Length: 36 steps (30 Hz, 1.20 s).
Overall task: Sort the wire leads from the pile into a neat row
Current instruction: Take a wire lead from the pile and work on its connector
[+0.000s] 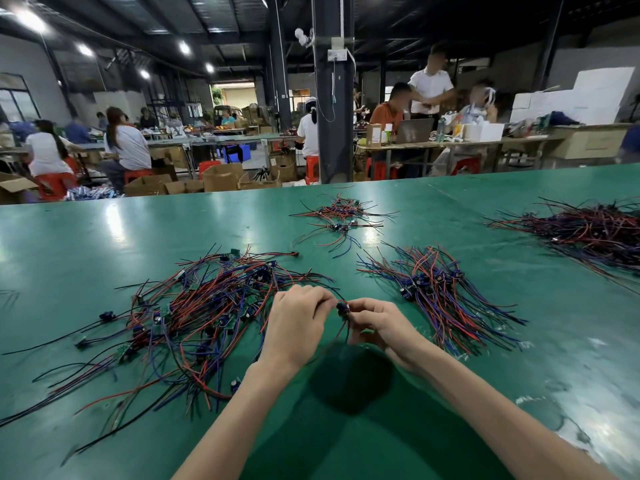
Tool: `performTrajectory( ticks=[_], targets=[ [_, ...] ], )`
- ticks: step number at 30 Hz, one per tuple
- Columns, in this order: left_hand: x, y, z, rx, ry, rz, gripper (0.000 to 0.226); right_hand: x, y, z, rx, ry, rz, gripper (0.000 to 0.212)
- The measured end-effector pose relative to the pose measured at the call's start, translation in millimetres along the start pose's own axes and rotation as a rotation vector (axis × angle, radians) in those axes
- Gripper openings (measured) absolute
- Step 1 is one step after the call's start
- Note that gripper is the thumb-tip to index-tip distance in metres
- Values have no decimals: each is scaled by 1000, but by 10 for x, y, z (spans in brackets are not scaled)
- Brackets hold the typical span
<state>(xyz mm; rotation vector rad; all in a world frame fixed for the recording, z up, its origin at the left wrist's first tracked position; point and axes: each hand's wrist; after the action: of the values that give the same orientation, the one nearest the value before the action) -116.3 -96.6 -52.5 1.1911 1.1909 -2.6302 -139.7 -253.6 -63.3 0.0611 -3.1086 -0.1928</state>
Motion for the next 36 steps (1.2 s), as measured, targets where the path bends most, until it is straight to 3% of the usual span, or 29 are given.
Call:
performTrajectory(
  ticks=[5, 9, 16, 27, 36],
  targets=[
    [-9, -22, 3, 62, -23, -25, 9, 25, 25, 6, -72, 45, -119, 6],
    [1, -15, -10, 29, -15, -2, 9, 26, 27, 34, -16, 35, -84, 3],
    [-19, -51, -39, 11, -78, 54, 13, 83, -19, -30, -33, 86, -248, 18],
    [-2, -20, -24, 17, -57, 20, 14, 72, -43, -48, 46, 111, -171, 26],
    [10, -35, -37, -71, -58, 90, 30, 108, -50, -83, 122, 155, -250, 12]
  ],
)
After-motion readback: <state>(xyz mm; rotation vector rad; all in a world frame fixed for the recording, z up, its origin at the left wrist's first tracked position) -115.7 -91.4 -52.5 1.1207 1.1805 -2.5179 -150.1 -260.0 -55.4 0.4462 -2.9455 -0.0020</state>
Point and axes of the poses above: each hand's wrist, its own x-axis away from the middle knuckle, its own y-axis out of the palm, z = x × y, and after that the axes turned 2 degrees about x, right-handed
